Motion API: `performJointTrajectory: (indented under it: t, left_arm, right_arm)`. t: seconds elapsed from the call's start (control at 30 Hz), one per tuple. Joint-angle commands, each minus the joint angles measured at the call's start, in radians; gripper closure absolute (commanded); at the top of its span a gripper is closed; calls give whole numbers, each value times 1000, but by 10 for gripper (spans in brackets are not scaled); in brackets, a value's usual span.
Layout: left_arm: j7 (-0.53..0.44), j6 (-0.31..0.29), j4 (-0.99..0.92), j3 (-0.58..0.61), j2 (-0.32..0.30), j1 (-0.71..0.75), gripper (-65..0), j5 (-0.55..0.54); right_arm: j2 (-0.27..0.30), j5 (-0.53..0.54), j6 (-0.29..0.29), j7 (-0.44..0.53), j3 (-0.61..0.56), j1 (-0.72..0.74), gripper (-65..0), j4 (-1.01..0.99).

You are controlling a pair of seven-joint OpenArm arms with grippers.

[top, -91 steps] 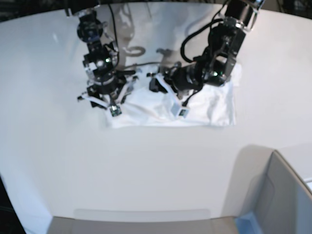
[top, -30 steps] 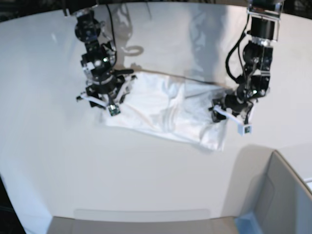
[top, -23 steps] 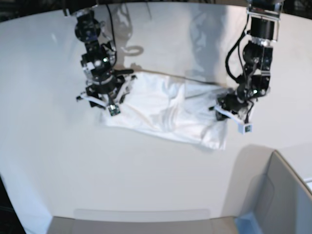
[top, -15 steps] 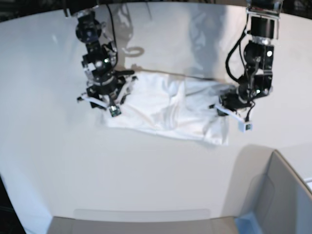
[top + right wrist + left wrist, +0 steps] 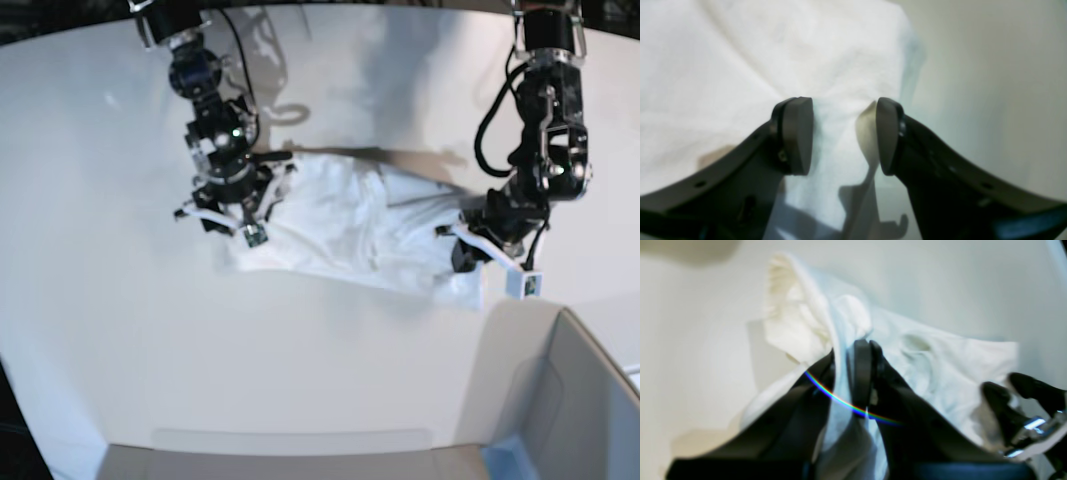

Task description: Layout the t-shirt on the table in an organized manner, then fold the t-shirt properly

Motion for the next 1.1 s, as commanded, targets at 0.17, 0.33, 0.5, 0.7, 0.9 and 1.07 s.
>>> performJointTrajectory:
  t: [0.17, 0.33, 0.5, 0.7, 0.9, 1.07]
  left_arm:
    - [71, -3, 95, 38, 53, -18, -29, -41]
    - [80, -3, 96, 176, 119, -18, -29, -67]
    - [77, -1, 96, 248, 216, -18, -29, -68]
    - [76, -1, 90, 252, 239, -20, -29, -64]
    - [73, 0, 90, 247, 210, -20, -29, -64]
    - [74, 0, 90, 248, 210, -20, -29, -64]
  right_arm:
    - [-6, 20, 29, -54, -53, 2, -308, -13]
    - [-25, 20, 29, -54, -88, 16, -308, -41]
    - [-42, 20, 29, -52, -91, 17, -308, -55]
    - [-37, 121, 25, -2, -86, -10, -308, 33]
    - [3, 204, 21, 69, -71, -93, -308, 231]
    - [0, 209, 21, 70, 9, -107, -308, 229]
